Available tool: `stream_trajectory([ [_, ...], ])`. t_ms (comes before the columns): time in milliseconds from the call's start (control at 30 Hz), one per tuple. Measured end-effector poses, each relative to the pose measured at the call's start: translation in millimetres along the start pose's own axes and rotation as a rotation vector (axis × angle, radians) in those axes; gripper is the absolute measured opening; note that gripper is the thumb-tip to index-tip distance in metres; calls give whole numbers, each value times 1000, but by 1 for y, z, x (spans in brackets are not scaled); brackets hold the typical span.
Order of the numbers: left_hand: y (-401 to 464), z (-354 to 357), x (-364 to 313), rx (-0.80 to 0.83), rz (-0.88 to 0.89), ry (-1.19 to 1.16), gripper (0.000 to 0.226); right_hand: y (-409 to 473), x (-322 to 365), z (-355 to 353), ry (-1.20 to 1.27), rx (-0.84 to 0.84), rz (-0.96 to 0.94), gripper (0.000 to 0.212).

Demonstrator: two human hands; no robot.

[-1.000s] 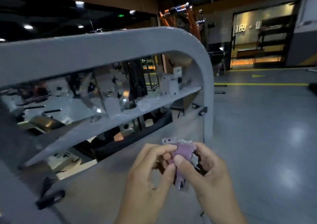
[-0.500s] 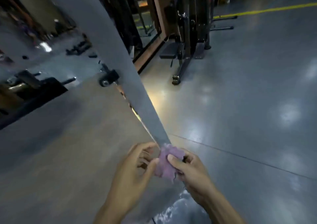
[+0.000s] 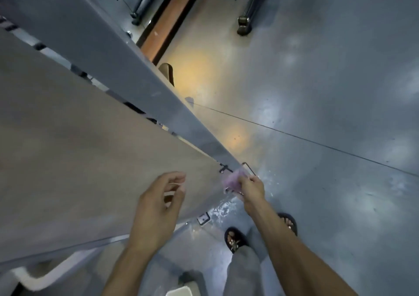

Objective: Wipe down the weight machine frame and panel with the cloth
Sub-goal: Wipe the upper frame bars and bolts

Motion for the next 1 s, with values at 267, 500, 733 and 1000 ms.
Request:
stream_trajectory([
  [267,2,26,13,56,-8,64,19,155,-65,27,-50,-49,67,42],
  [500,4,40,24,59,-39,30,21,102,-28,16,-62,-262,67,34],
  [733,11,51,26,67,-44,26,18,97,-21,5,-5,-378,77,16],
  [1000,12,56,28,63,-48,10,19,90,-23,30,208,-215,117,9],
])
Point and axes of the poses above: each hand's wrist, its own y-axis towards the middle knuckle, its own z-axis out of the palm, x = y × z, the point moved 10 cm from there along y, towards the middle knuckle, and after that the axes turned 5 degrees about -x, right-handed, at the moved point
